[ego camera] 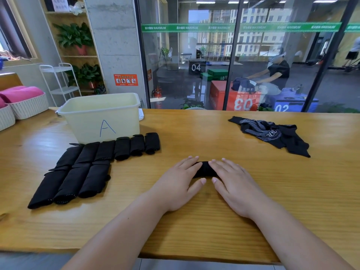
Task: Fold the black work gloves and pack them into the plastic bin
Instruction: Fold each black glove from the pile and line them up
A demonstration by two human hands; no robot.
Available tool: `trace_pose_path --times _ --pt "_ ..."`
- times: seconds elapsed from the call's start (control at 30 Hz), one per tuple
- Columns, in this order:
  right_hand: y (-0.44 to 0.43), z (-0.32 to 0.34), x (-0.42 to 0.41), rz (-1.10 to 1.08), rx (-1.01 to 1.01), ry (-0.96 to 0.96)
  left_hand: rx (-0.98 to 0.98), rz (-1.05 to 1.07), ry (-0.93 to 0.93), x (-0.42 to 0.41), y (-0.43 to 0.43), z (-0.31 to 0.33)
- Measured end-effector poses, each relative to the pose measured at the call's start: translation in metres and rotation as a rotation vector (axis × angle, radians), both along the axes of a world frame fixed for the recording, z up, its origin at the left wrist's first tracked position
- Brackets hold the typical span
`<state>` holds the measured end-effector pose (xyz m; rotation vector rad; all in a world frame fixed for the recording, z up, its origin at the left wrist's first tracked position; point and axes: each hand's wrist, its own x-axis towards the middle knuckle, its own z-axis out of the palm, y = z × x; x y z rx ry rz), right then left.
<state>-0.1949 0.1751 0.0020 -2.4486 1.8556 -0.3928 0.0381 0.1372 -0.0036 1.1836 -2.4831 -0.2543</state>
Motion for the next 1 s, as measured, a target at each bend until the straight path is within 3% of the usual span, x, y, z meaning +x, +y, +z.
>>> trace_pose_path --times 0.17,0.4,0.57,0.83,1.0 --pt "0.002 0.003 -0.005 0.038 -0.148 -0.168 -0.261 0.109 0.035 0.005 -0.002 0.003" --pt "0.001 0.002 -0.008 0.120 -0.152 -0.330 -0.166 0.089 0.187 0.010 -0.004 0.003" --pt "-0.003 0.001 -0.003 0.184 -0.015 -0.189 -0.026 0.063 0.293 0.016 -0.004 0.007" --pt "-0.008 0.011 0.008 0.217 0.082 -0.198 -0.118 0.200 0.192 0.045 0.006 0.014" --pt "-0.014 0.015 0.038 0.199 0.184 -0.067 -0.093 0.298 0.089 0.079 0.024 0.015"
